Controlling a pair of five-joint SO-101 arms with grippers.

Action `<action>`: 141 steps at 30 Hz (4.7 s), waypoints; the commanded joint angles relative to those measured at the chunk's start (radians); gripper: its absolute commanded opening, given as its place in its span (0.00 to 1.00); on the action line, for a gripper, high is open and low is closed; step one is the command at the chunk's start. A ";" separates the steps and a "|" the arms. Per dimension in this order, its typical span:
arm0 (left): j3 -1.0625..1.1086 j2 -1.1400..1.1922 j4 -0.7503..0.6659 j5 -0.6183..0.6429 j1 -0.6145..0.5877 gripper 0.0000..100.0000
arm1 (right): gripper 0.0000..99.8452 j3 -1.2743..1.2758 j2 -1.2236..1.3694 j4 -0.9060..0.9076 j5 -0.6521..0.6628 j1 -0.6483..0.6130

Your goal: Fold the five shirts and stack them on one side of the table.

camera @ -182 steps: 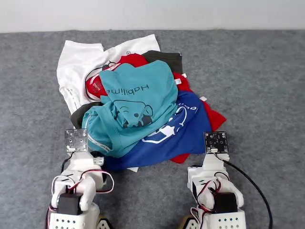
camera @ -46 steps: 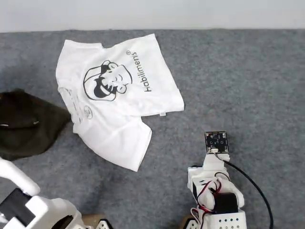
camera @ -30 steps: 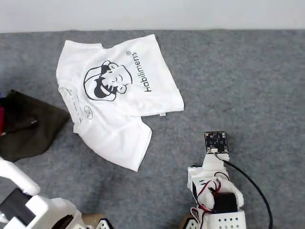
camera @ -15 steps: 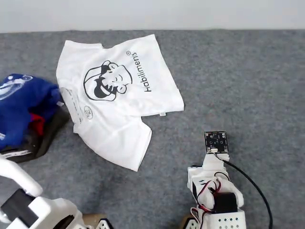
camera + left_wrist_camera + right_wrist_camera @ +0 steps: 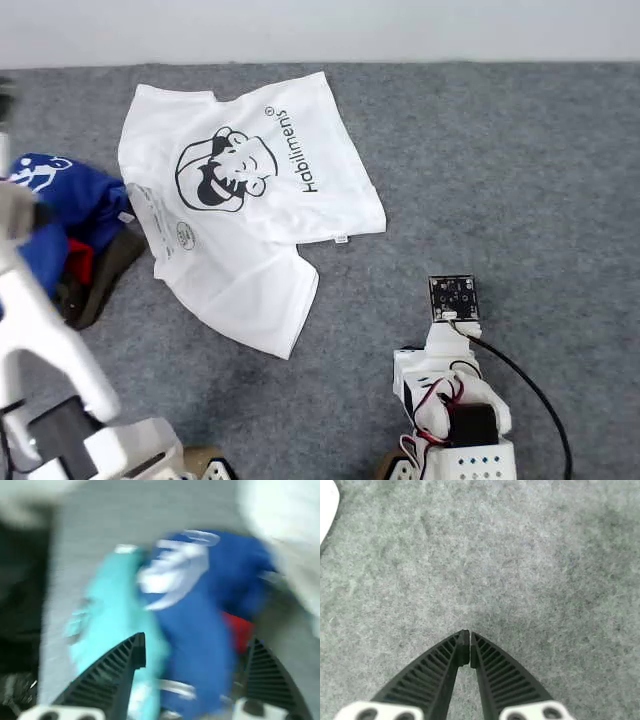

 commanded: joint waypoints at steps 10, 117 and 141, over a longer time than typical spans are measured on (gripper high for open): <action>0.231 -0.066 0.275 -0.129 0.390 0.31 | 0.01 0.015 -0.010 0.008 -0.003 -0.005; 0.647 -0.471 0.147 0.210 0.548 0.01 | 0.01 0.015 -0.010 0.008 -0.003 -0.005; 0.657 -0.666 0.325 0.210 0.259 0.01 | 0.01 0.015 -0.012 0.008 -0.002 -0.325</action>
